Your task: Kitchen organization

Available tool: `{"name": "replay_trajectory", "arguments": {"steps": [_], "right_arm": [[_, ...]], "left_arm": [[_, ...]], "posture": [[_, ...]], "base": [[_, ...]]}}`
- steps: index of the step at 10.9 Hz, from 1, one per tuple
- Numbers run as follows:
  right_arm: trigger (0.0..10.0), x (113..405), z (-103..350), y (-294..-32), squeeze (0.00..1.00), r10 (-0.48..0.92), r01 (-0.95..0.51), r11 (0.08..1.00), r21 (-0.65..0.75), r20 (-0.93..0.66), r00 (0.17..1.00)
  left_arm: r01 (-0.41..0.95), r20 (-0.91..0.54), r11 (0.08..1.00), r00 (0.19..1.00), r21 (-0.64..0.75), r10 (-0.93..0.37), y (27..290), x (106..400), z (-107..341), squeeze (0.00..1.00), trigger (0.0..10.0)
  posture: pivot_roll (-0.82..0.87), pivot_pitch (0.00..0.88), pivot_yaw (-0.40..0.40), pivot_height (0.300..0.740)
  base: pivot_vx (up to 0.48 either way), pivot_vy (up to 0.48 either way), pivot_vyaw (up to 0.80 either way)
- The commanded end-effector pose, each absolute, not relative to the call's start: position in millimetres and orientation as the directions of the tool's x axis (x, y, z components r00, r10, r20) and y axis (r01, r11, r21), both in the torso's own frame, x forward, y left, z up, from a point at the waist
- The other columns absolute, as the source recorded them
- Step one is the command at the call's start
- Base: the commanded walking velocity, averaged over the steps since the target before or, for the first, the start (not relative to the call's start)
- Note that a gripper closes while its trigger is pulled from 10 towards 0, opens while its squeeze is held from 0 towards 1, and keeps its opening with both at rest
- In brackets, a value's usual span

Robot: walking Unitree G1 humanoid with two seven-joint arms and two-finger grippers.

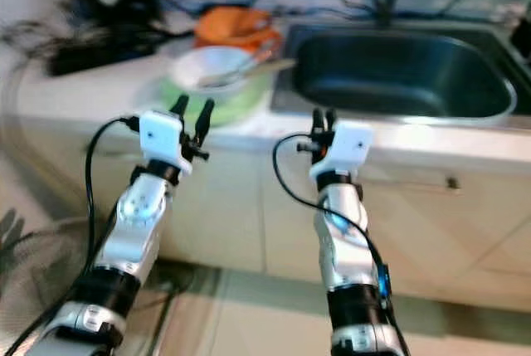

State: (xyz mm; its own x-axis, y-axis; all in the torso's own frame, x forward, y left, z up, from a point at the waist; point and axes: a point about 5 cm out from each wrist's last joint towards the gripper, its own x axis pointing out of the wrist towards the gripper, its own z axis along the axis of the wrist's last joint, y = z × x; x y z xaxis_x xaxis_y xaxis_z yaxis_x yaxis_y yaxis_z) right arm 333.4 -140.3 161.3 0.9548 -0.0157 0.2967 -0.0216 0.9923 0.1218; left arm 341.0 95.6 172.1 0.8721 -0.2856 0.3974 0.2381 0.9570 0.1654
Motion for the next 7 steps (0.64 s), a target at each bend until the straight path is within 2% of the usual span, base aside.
{"name": "replay_trajectory", "arguments": {"steps": [1, 3, 7], "right_arm": [[10.0, 334.5, 163.5, -143.1, 0.0, -0.034, -0.009, 0.99, 0.143, 0.296, 0.955], [10.0, 334.6, 163.9, -143.1, 0.0, -0.039, -0.005, 0.99, 0.144, 0.298, 0.954], [10.0, 335.5, 164.0, -140.9, 0.0, -0.033, -0.011, 0.989, 0.145, 0.296, 0.955]], "left_arm": [[0.261, 0.396, 0.95, 0.865, 0.169, -0.308, 90.8, 340.7, 173.7, 0.0, 10.0], [0.264, 0.397, 0.949, 0.863, 0.173, -0.313, 91.0, 340.7, 174.7, 0.0, 10.0], [0.267, 0.407, 0.949, 0.857, 0.171, -0.314, 90.6, 339.3, 176.5, 0.0, 10.0]], "posture": [[0.0, 0.066, 0.083, 0.74], [0.0, 0.068, 0.083, 0.74], [0.01, 0.068, 0.079, 0.74]], "base": [[0.326, 0.0, -0.8], [0.324, 0.0, -0.74], [0.325, 0.0, 0.0]]}}
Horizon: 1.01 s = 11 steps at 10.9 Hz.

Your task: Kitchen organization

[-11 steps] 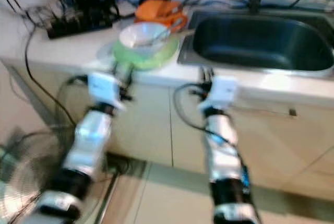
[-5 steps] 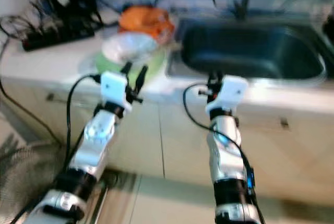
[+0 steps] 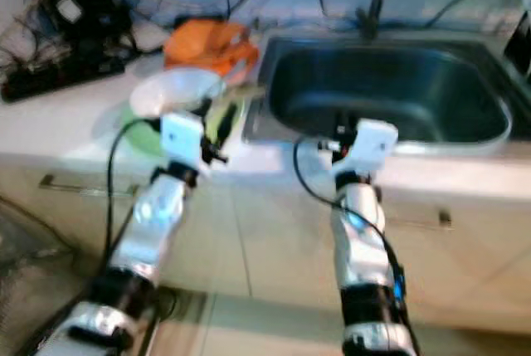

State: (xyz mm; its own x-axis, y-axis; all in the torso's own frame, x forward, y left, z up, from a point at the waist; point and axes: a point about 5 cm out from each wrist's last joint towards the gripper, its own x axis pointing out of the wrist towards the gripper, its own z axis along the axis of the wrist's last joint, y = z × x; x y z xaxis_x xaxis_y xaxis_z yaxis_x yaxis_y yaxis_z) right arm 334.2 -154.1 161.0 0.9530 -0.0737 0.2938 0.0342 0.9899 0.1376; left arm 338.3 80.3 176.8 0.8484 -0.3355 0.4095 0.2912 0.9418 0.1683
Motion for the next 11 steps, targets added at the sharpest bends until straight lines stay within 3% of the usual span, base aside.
{"name": "replay_trajectory", "arguments": {"steps": [1, 3, 11], "right_arm": [[10.0, 336.4, 163.5, -141.1, 0.0, -0.034, -0.011, 0.988, 0.151, 0.29, 0.956], [10.0, 335.9, 164.6, -142.6, 0.0, -0.041, -0.004, 0.989, 0.145, 0.308, 0.951], [10.0, 337.6, 165.4, -142.3, 0.0, -0.043, -0.003, 0.989, 0.15, 0.306, 0.951]], "left_arm": [[0.268, 0.414, 0.949, 0.854, 0.168, -0.314, 90.8, 339.0, 177.7, 0.0, 10.0], [0.276, 0.429, 0.947, 0.845, 0.163, -0.32, 89.8, 337.3, 179.5, 0.0, 10.0], [0.379, 0.464, 0.888, 0.757, 0.259, -0.459, 75.0, 327.0, 192.9, 0.0, 10.0]], "posture": [[0.01, 0.07, 0.076, 0.74], [0.01, 0.07, 0.076, 0.74], [0.01, 0.067, 0.07, 0.74]], "base": [[0.322, 0.0, 0.0], [0.296, 0.0, 0.0], [0.0, 0.0, 0.0]]}}
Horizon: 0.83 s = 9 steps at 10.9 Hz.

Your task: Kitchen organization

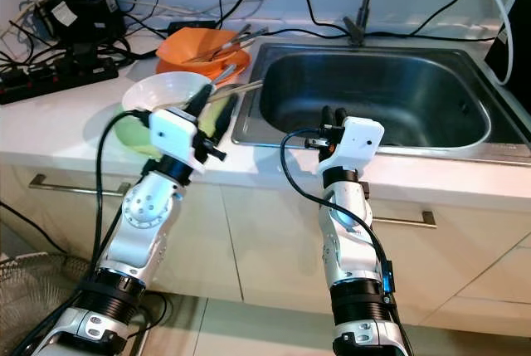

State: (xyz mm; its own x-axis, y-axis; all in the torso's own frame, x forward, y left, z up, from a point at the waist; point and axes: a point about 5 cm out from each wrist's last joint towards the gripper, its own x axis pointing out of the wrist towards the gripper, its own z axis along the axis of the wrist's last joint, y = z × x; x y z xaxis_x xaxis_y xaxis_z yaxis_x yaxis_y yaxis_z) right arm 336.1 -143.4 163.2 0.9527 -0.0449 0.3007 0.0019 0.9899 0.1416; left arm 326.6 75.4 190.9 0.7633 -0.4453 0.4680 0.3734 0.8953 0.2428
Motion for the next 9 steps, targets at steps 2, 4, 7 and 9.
{"name": "replay_trajectory", "arguments": {"steps": [2, 4, 7, 9], "right_arm": [[10.0, 338.2, 164.6, -142.1, 0.0, -0.042, -0.005, 0.988, 0.154, 0.299, 0.953], [10.0, 338.9, 163.5, -143.7, 0.0, -0.049, 0.002, 0.987, 0.158, 0.293, 0.955], [10.0, 338.5, 164.1, -142.2, 0.0, -0.046, 0.001, 0.989, 0.148, 0.301, 0.953], [10.0, 338.8, 164.5, -142.6, 0.0, -0.049, 0.003, 0.989, 0.149, 0.303, 0.952]], "left_arm": [[0.381, 0.44, 0.882, 0.766, 0.277, -0.469, 72.7, 327.3, 188.1, 0.0, 10.0], [0.376, 0.437, 0.884, 0.77, 0.278, -0.465, 74.3, 328.3, 188.2, 0.0, 10.0], [0.366, 0.449, 0.886, 0.766, 0.285, -0.461, 75.4, 328.2, 191.4, 0.0, 10.0], [0.356, 0.464, 0.889, 0.76, 0.288, -0.455, 76.2, 327.9, 195.7, 0.0, 10.0]], "posture": [[0.01, 0.069, 0.072, 0.74], [0.01, 0.07, 0.072, 0.74], [0.01, 0.078, 0.072, 0.74], [0.01, 0.079, 0.072, 0.74]], "base": [[0.0, 0.0, 0.0], [0.0, 0.0, -0.63], [0.0, 0.0, 0.0], [0.137, 0.0, 0.0]]}}
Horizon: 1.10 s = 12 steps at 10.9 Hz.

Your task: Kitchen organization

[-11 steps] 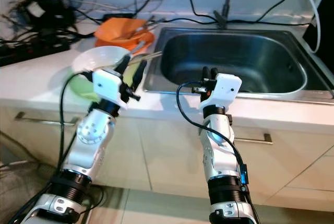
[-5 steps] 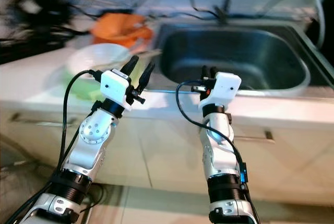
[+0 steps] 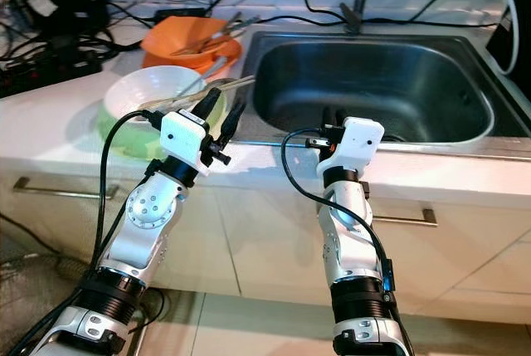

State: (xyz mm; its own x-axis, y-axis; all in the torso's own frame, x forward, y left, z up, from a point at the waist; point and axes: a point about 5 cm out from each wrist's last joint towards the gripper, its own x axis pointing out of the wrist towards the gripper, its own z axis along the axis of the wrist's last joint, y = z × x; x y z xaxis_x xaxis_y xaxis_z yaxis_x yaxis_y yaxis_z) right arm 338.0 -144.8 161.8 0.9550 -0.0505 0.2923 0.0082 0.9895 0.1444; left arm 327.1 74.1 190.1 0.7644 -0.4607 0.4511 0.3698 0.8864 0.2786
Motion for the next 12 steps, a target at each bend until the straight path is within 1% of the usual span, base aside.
{"name": "replay_trajectory", "arguments": {"steps": [1, 6, 10, 12], "right_arm": [[10.0, 338.9, 164.6, -142.8, 0.0, -0.05, 0.004, 0.989, 0.15, 0.305, 0.951], [10.0, 339.3, 165.9, -143.3, 0.0, -0.05, 0.002, 0.988, 0.153, 0.311, 0.949], [10.0, 338.9, 166.0, -143.5, 0.0, -0.053, 0.004, 0.988, 0.155, 0.312, 0.948], [10.0, 339.0, 165.5, -143.5, 0.0, -0.053, 0.005, 0.988, 0.154, 0.311, 0.949]], "left_arm": [[0.349, 0.475, 0.892, 0.756, 0.289, -0.45, 76.7, 327.9, 198.4, 0.0, 10.0], [0.335, 0.5, 0.896, 0.745, 0.291, -0.441, 77.6, 327.2, 205.2, 0.0, 10.0], [0.33, 0.521, 0.898, 0.732, 0.293, -0.439, 77.4, 325.6, 211.4, 0.0, 10.0], [0.332, 0.528, 0.897, 0.726, 0.291, -0.44, 76.6, 324.7, 213.0, 0.0, 10.0]], "posture": [[0.01, 0.08, 0.072, 0.74], [0.02, 0.087, 0.071, 0.74], [0.02, 0.093, 0.071, 0.74], [0.02, 0.093, 0.071, 0.74]], "base": [[0.326, 0.0, 0.0], [0.352, 0.0, 0.0], [0.265, 0.0, 0.0], [0.0, 0.0, 0.0]]}}
